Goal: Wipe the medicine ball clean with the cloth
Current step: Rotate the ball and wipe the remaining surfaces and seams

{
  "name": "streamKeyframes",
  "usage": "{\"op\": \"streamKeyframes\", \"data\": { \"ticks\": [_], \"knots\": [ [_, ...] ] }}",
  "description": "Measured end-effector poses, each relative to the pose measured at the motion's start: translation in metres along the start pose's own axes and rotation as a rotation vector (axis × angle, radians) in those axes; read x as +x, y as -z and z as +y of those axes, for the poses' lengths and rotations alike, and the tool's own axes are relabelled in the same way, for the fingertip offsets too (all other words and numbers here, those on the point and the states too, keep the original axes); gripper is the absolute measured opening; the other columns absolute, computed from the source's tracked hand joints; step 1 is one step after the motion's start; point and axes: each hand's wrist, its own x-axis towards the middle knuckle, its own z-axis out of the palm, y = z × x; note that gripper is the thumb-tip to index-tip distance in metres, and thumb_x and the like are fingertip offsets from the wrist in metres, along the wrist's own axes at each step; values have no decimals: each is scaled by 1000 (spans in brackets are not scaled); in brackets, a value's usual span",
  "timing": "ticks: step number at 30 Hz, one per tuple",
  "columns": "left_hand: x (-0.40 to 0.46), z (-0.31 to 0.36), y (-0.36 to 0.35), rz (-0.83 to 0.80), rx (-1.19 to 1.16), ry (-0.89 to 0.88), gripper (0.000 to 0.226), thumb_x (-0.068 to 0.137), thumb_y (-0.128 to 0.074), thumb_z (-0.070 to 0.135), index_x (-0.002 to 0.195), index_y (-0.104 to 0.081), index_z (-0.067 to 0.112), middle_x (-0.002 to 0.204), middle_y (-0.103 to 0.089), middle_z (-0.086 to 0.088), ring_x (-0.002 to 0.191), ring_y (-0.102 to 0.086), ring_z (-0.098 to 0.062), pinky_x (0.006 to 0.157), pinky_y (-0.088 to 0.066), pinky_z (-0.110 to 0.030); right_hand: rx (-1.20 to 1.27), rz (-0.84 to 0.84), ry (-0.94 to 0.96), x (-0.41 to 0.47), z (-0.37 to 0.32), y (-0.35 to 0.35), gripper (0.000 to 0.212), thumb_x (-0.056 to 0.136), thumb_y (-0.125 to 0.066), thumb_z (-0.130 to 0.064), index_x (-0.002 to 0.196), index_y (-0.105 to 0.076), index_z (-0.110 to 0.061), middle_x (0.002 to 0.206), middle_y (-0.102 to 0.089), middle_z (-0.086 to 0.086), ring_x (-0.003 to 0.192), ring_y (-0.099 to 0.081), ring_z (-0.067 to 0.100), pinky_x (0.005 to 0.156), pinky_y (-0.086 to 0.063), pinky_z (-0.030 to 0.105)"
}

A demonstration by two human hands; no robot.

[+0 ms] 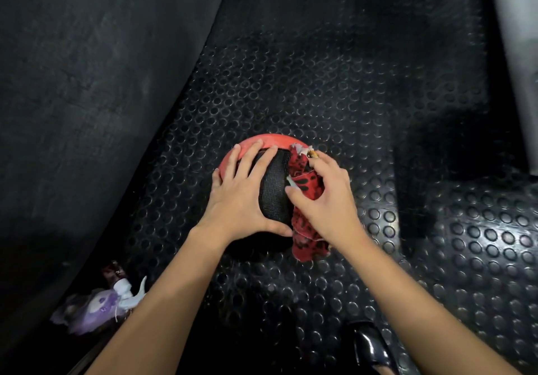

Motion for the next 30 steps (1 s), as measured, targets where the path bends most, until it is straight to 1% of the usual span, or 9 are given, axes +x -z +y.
{"op": "streamKeyframes", "data": {
  "ticks": [2, 4, 7, 11, 14, 18, 21, 25, 30],
  "knots": [
    [0, 3, 2, -31, -10, 31, 143, 42, -75, 75, 146, 17, 42, 151, 28, 23, 142, 26, -18, 111, -12, -66, 57, 110, 19, -1, 0, -3, 30, 80, -70, -18, 111, -66, -18, 113, -54, -12, 105, -46, 8, 93, -27, 6],
    [0, 5, 4, -60, -45, 62, 142, 42, -76, 75, 146, 16, 44, 150, 29, 25, 143, 26, -22, 108, -17, -69, 337, 167, -132, 4, 4, 3, 15, 82, -68, -8, 89, -71, -21, 87, -64, -5, 80, -56, 9, 79, -43, 21],
    [-1, 7, 7, -72, -75, 83, 142, 42, -79, 71, 145, 16, 46, 150, 29, 25, 142, 26, -25, 105, -23, -71, 660, 160, -387, 8, 8, 28, 22, 86, -63, -6, 76, -70, -24, 78, -68, 2, 74, -60, 16, 76, -50, 33],
    [-1, 8, 7, -85, -37, 79, 150, 41, -85, 62, 144, 22, 43, 149, 32, 24, 142, 27, -27, 104, -21, -71, 87, -21, 21, 13, 5, 32, 18, 88, -61, -12, 92, -69, -28, 95, -56, -13, 93, -55, 8, 88, -44, 31],
    [-3, 12, 2, -72, 17, 82, 153, 41, -86, 61, 144, 25, 39, 148, 33, 23, 142, 27, -28, 105, -20, -69, -256, -74, 123, 28, -10, 24, 28, 93, -50, -21, 117, -62, -29, 104, -43, -9, 108, -44, 13, 89, -42, 37],
    [-3, 14, -1, -52, -11, 100, 151, 42, -87, 59, 146, 21, 36, 150, 29, 22, 142, 26, -27, 107, -19, -69, -457, -104, 246, 1, -14, 19, 41, 92, -45, -17, 130, -52, -32, 111, -43, 0, 104, -42, 18, 70, -41, 34],
    [-6, 18, -3, -43, -5, 90, 151, 43, -87, 57, 147, 20, 35, 149, 30, 22, 141, 26, -27, 107, -19, -70, -614, -24, 354, 0, -10, 21, 40, 86, -48, -14, 122, -60, -26, 103, -50, 5, 90, -51, 25, 54, -35, 28],
    [-1, 27, -5, -45, 4, 97, 151, 43, -88, 57, 146, 21, 38, 148, 30, 23, 141, 26, -27, 105, -17, -71, -626, -22, 166, 14, -12, 20, 45, 90, -45, -13, 130, -54, -31, 114, -47, 5, 102, -46, 23, 60, -39, 31],
    [-2, 23, -3, -40, -39, 111, 150, 43, -88, 55, 147, 18, 37, 150, 29, 23, 141, 27, -26, 107, -17, -71, -669, -56, 323, -18, -12, 20, 42, 73, -68, -10, 112, -67, -25, 95, -56, 6, 81, -55, 25, 47, -32, 24]
  ]
}}
